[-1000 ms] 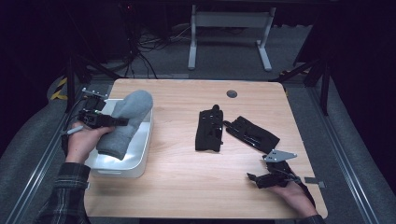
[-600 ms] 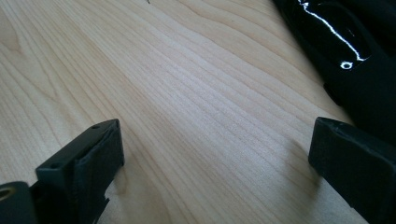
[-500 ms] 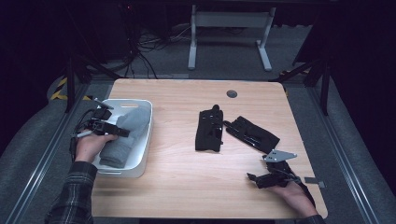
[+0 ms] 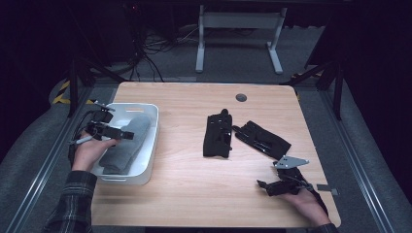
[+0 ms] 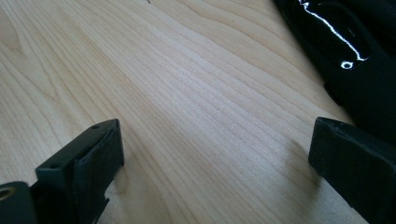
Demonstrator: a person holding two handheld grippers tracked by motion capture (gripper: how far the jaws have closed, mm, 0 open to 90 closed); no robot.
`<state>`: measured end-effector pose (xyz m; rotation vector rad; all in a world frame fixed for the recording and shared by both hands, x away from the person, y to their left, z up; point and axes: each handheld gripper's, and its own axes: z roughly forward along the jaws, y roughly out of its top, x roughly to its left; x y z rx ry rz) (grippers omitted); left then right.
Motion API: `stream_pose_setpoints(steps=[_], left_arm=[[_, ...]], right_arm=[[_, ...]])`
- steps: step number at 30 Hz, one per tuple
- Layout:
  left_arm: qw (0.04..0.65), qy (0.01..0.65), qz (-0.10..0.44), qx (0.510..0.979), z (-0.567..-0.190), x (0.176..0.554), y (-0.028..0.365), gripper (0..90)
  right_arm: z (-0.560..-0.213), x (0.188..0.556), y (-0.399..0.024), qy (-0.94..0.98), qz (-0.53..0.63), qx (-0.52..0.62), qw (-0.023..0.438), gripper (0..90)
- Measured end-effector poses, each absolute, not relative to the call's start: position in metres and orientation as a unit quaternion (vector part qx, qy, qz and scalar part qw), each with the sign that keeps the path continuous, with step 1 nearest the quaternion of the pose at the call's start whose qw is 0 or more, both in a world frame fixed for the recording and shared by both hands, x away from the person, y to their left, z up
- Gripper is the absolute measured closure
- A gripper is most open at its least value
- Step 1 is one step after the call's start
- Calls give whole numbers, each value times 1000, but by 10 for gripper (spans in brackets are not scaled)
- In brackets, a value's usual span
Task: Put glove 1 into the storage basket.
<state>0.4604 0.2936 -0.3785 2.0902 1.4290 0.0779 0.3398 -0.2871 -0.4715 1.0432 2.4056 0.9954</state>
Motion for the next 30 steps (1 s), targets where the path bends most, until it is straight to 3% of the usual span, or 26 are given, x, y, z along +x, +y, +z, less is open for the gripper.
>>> stream_pose_setpoints(steps=[12, 30], left_arm=[[367, 447, 52, 814, -341, 427, 233, 148], [380, 339, 42, 859, -367, 398, 126, 152]], right_arm=[[-472, 339, -287, 846, 349, 365, 169, 30], [-472, 340, -287, 848, 348, 363, 167, 17]])
